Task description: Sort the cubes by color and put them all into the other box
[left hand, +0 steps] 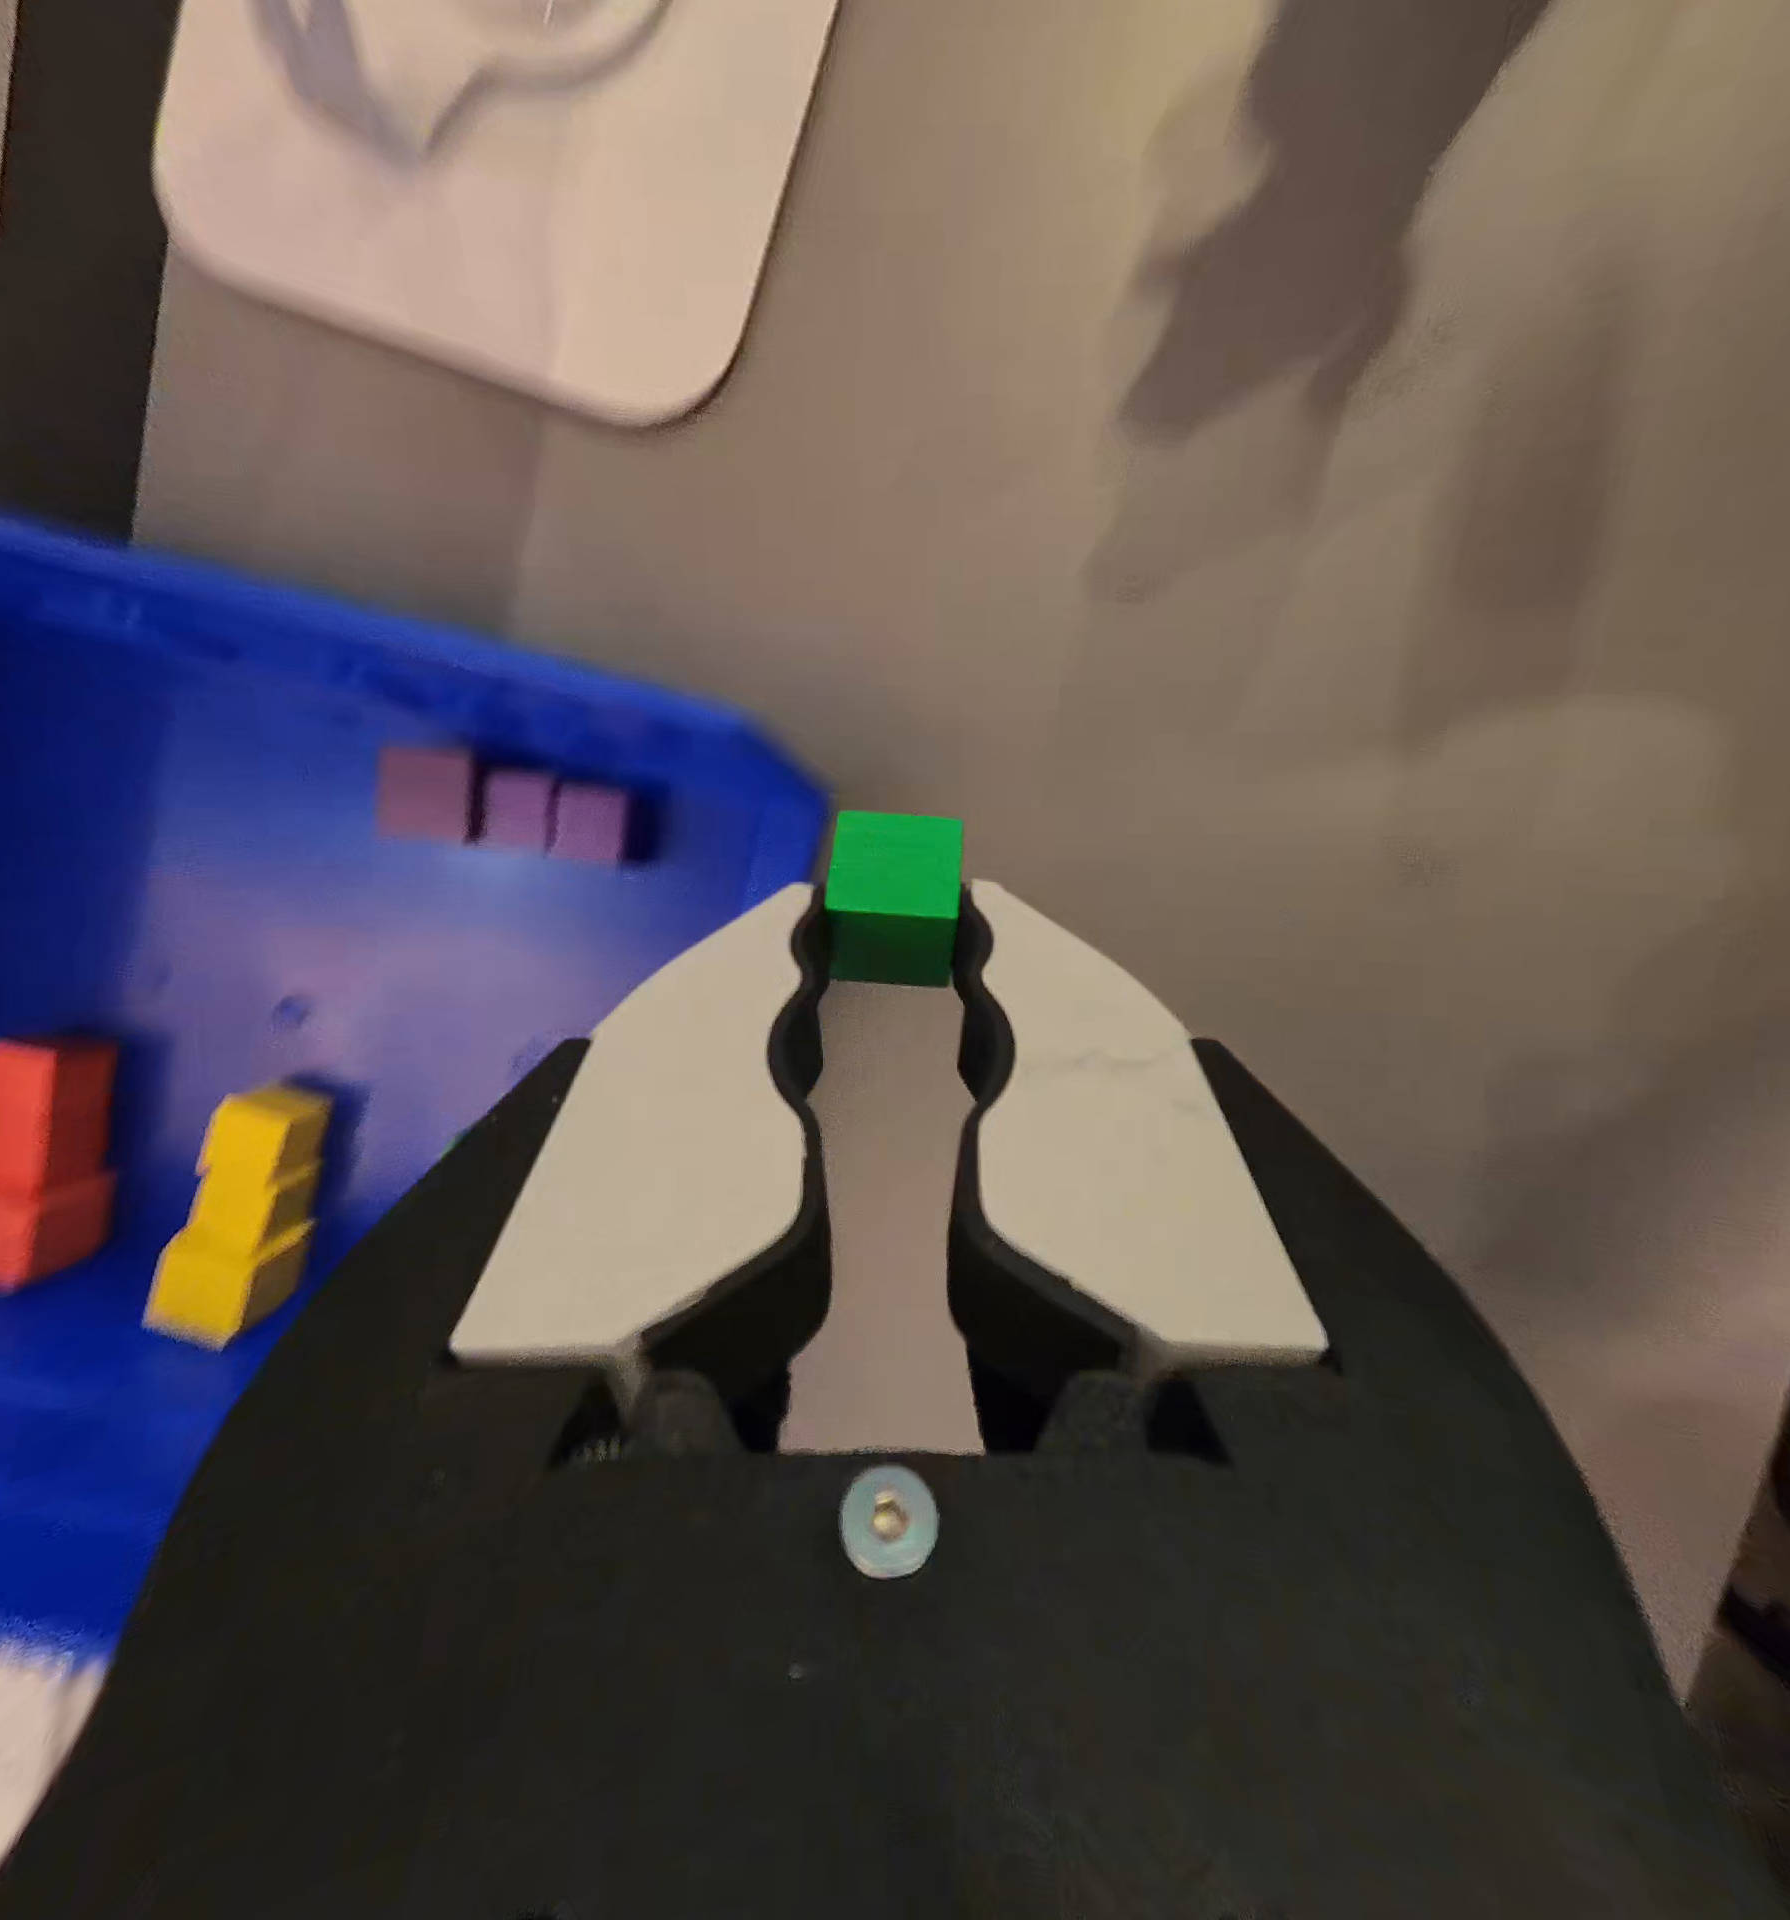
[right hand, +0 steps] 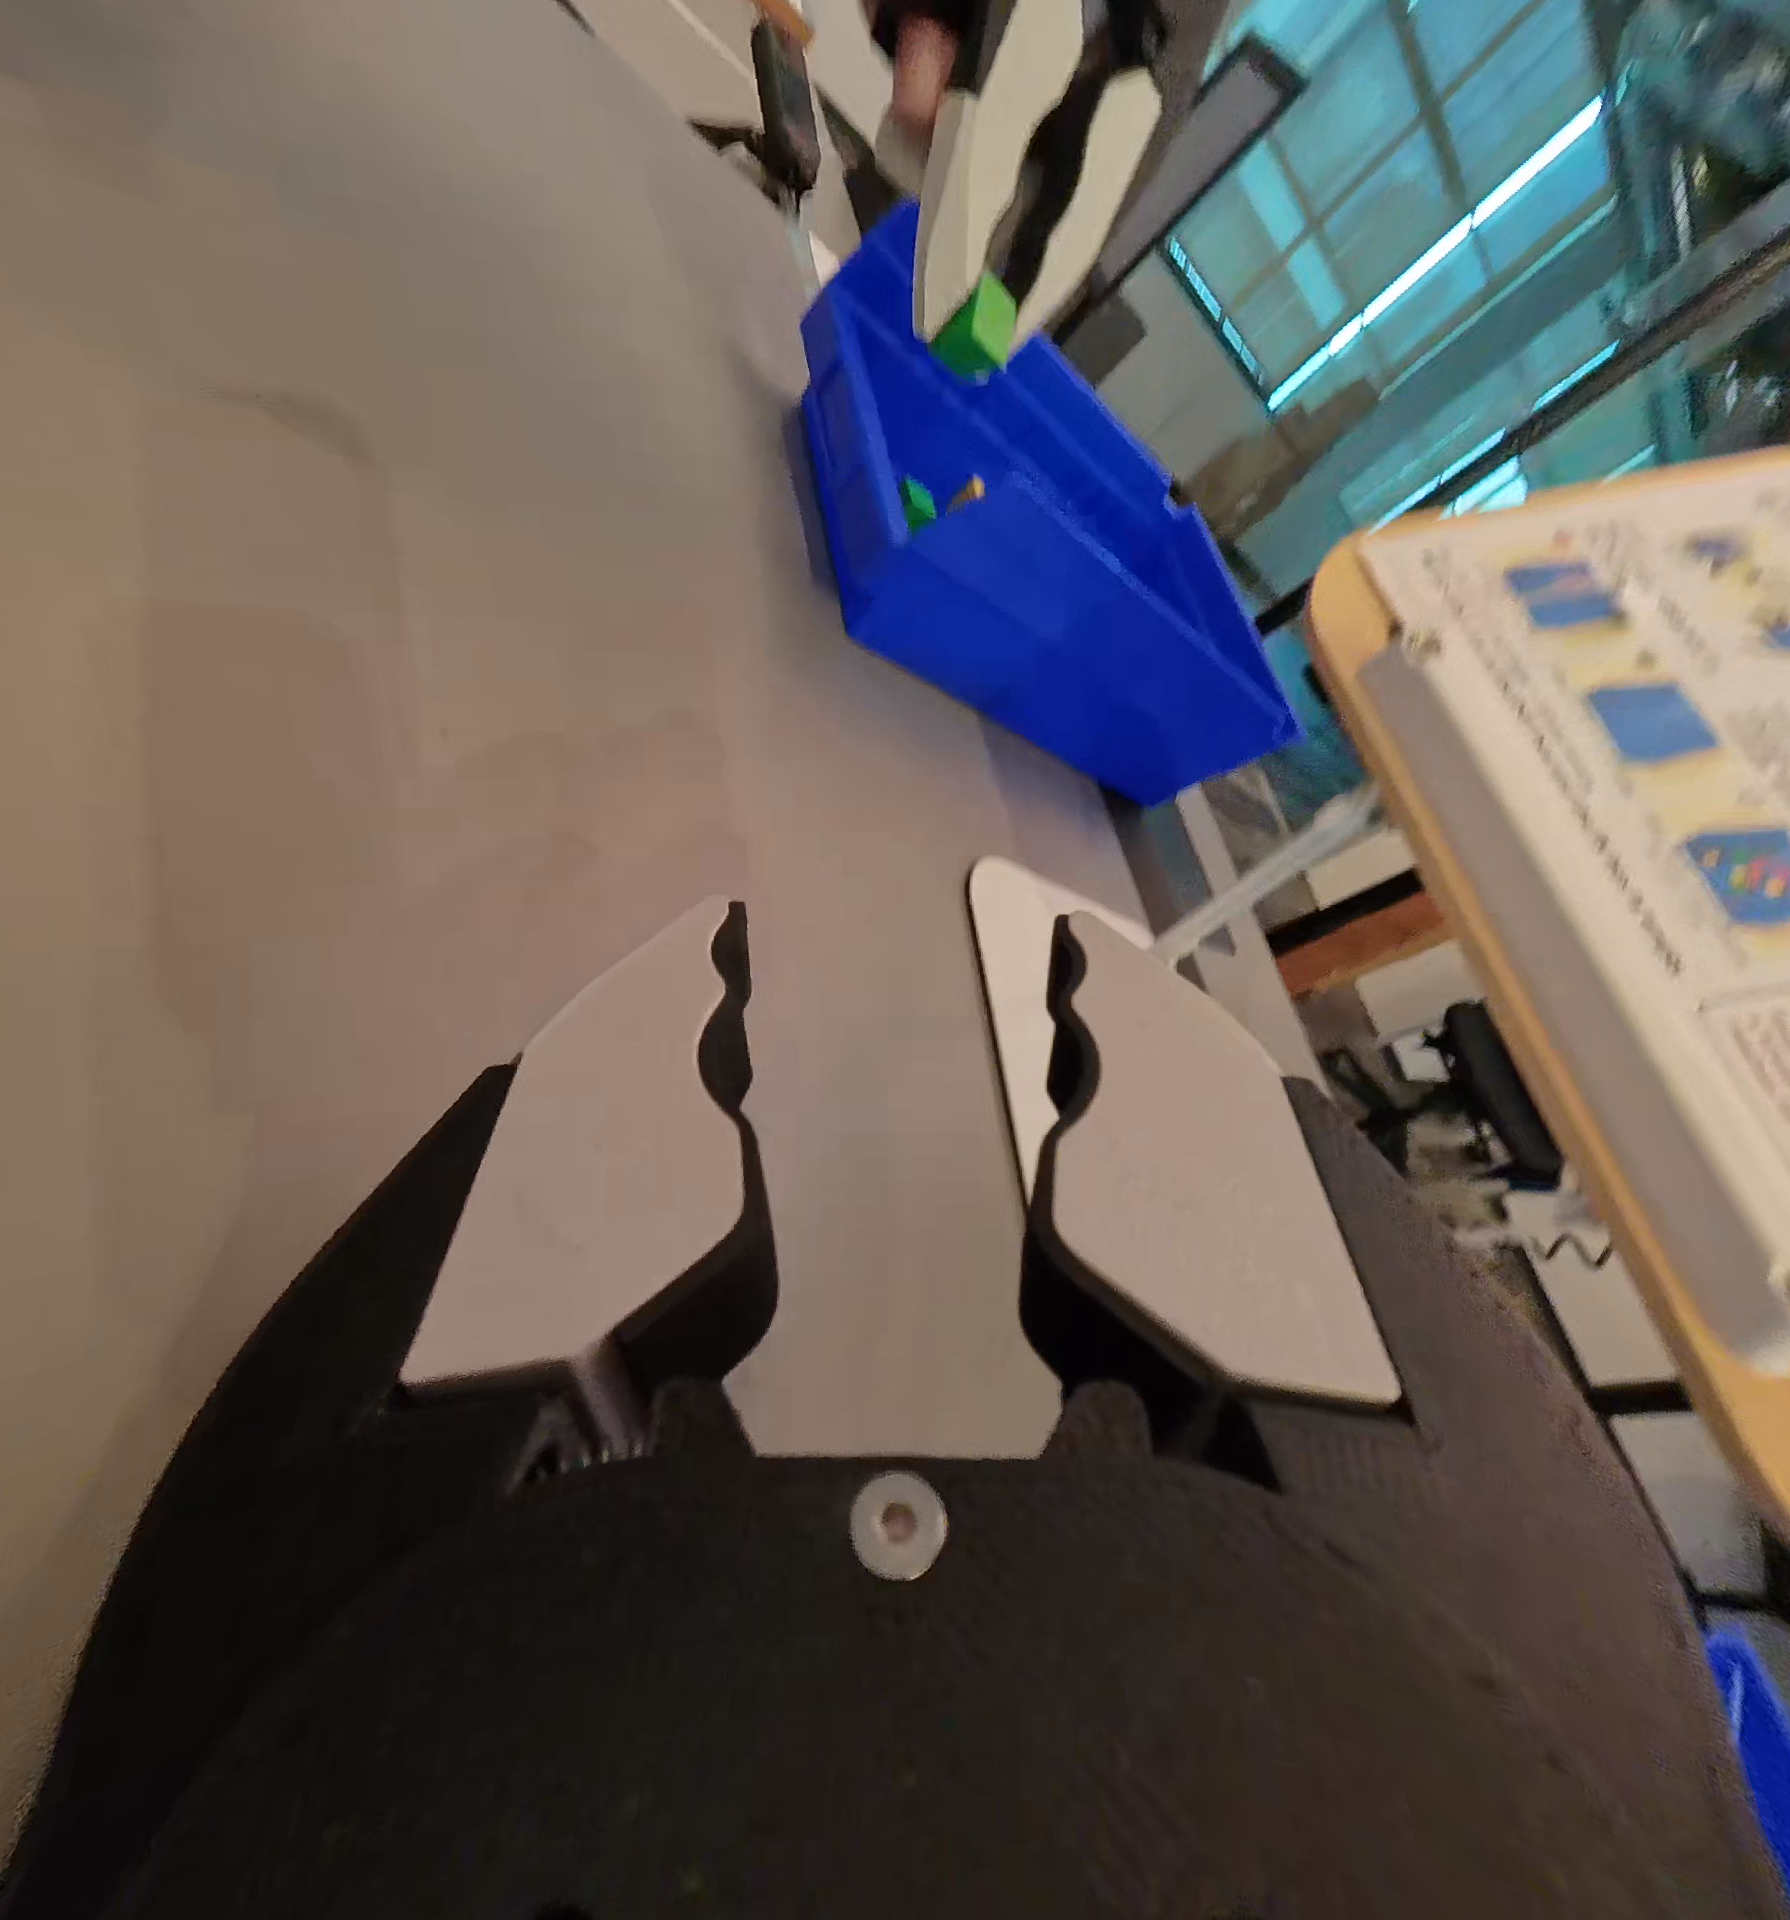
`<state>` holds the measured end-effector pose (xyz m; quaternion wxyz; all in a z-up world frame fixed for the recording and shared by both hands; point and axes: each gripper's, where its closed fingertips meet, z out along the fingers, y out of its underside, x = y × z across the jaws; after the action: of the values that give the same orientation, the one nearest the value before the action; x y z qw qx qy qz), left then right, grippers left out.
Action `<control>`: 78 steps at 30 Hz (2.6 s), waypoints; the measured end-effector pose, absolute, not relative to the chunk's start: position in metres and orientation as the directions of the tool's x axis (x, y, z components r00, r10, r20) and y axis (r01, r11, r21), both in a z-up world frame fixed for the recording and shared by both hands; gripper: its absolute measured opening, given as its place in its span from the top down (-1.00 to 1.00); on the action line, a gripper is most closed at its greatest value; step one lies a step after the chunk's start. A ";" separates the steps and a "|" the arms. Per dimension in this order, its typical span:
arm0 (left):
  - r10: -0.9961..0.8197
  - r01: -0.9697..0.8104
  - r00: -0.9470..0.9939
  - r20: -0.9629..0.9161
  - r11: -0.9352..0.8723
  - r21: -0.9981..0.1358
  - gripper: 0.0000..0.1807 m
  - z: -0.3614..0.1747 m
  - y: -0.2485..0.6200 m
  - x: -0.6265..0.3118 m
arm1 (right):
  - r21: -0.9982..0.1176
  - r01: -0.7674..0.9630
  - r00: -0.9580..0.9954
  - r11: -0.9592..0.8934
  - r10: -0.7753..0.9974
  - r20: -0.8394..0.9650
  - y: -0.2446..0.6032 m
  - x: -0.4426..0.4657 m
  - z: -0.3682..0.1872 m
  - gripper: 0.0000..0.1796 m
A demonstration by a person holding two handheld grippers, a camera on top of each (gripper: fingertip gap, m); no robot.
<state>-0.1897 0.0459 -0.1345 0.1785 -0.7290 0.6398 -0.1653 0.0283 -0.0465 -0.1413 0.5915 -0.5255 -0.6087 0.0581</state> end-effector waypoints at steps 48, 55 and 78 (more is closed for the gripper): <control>-0.879 -0.494 -0.259 0.401 -0.236 -0.837 1.00 -0.106 -0.084 -0.098 | -0.553 0.790 0.505 0.267 0.230 0.832 0.074 0.229 -0.037 0.74; -0.891 -0.510 -0.203 0.406 -0.258 -0.821 1.00 -0.114 -0.078 -0.110 | -0.650 0.753 0.653 -0.098 0.230 0.722 0.125 0.339 -0.088 0.64; -0.966 -0.582 0.165 0.198 -0.257 -0.771 1.00 -0.133 -0.011 -0.159 | -0.661 0.748 0.650 -0.061 0.266 0.712 0.116 0.308 -0.079 0.47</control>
<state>-0.1592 -0.0110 -0.1331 0.2749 -0.7119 0.5439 -0.3491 0.3077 0.1163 -0.0789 0.5811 -0.6982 -0.3631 -0.2074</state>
